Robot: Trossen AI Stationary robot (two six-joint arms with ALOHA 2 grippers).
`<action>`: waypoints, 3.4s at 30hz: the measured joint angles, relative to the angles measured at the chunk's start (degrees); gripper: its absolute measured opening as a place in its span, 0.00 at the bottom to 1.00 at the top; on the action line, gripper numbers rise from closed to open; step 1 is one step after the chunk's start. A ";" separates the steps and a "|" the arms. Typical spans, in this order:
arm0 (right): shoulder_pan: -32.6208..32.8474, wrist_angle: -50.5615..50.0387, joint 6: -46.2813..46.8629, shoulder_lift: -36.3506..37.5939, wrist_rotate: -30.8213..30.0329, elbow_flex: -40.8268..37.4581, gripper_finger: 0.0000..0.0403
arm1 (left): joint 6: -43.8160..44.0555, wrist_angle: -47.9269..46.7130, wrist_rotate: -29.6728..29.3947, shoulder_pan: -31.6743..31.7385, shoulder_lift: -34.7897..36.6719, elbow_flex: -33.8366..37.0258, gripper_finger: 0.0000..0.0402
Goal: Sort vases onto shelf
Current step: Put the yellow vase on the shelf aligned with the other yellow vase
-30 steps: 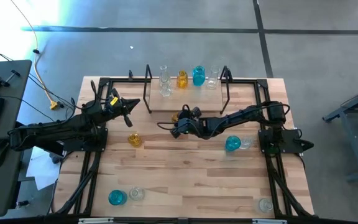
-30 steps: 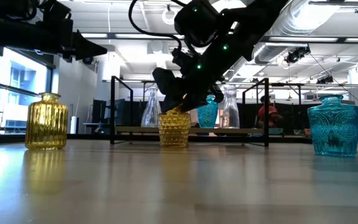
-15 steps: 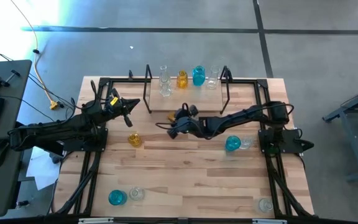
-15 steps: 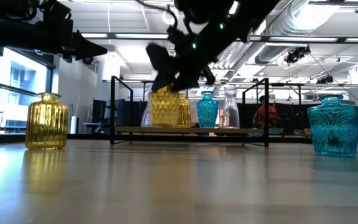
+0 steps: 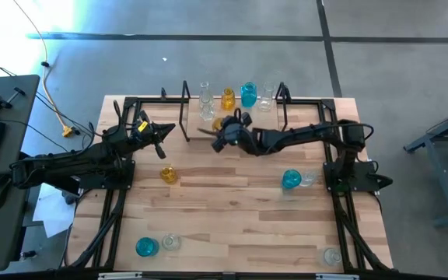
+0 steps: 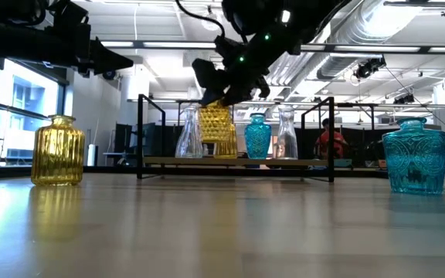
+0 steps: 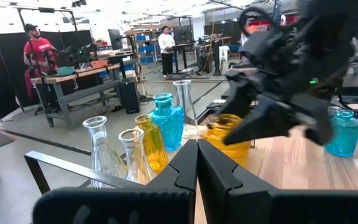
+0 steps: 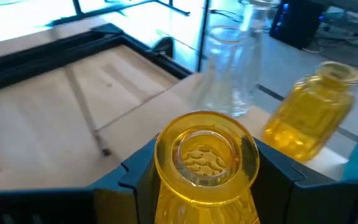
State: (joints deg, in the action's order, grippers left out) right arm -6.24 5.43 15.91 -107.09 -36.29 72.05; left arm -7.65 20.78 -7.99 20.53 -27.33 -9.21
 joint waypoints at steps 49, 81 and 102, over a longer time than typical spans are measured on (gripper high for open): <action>-11.41 10.81 -3.72 -2.86 5.89 -3.56 0.58 | -0.03 0.04 0.02 0.02 0.00 0.00 0.00; -3.78 -10.25 -3.92 5.39 10.43 -3.48 0.12 | 0.06 0.00 0.11 0.00 0.00 0.00 0.00; -8.64 -5.26 0.74 -3.52 10.20 -3.50 0.00 | -0.01 -0.07 0.13 0.00 -0.02 0.00 0.00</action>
State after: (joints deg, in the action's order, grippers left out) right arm -14.88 0.17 16.65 -110.61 -26.09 68.55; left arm -7.66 20.71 -7.86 20.53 -27.35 -9.21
